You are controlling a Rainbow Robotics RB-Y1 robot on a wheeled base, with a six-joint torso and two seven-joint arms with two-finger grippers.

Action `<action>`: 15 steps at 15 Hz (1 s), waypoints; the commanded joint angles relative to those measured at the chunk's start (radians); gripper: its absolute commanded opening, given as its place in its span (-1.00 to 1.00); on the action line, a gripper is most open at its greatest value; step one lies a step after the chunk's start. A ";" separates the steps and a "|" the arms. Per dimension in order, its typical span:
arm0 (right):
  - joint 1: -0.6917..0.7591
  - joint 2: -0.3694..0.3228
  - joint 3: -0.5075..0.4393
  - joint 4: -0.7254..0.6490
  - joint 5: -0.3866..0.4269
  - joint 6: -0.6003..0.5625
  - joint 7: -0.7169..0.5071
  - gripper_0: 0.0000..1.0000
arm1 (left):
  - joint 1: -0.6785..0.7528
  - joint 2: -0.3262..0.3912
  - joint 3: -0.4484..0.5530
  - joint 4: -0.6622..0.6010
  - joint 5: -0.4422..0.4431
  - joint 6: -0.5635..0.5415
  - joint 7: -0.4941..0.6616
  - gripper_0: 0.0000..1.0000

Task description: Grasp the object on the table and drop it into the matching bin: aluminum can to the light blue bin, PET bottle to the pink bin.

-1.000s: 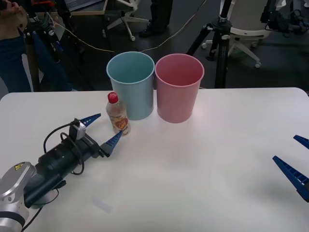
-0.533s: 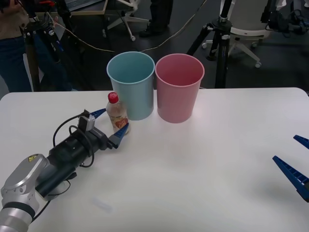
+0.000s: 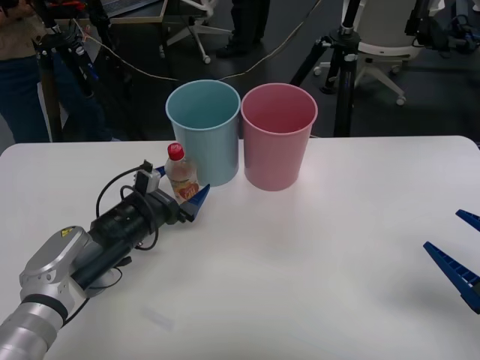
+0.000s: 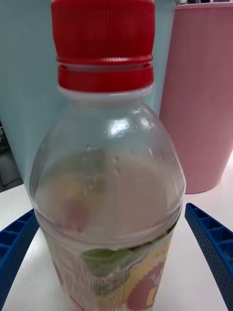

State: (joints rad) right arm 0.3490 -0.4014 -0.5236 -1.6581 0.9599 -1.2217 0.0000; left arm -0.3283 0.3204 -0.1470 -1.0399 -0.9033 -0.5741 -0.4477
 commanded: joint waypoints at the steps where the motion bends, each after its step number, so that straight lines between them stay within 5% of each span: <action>1: 0.000 0.000 0.000 0.000 0.000 0.000 0.000 1.00 | -0.018 0.000 -0.020 0.000 0.007 0.025 0.003 1.00; 5: 0.000 0.000 0.000 0.000 0.000 0.000 0.000 1.00 | -0.029 0.000 -0.043 0.000 0.027 0.059 0.006 1.00; 7: 0.000 0.000 0.000 0.000 0.000 0.000 0.000 1.00 | -0.029 0.000 -0.045 0.000 0.030 0.059 0.014 -0.94; 15: 0.000 0.000 0.000 0.000 0.000 0.000 0.000 1.00 | -0.028 0.003 -0.045 0.000 0.041 0.054 0.027 -1.00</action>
State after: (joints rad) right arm 0.3490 -0.4014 -0.5236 -1.6581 0.9599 -1.2217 0.0000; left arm -0.3564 0.3226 -0.1918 -1.0399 -0.8623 -0.5165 -0.4204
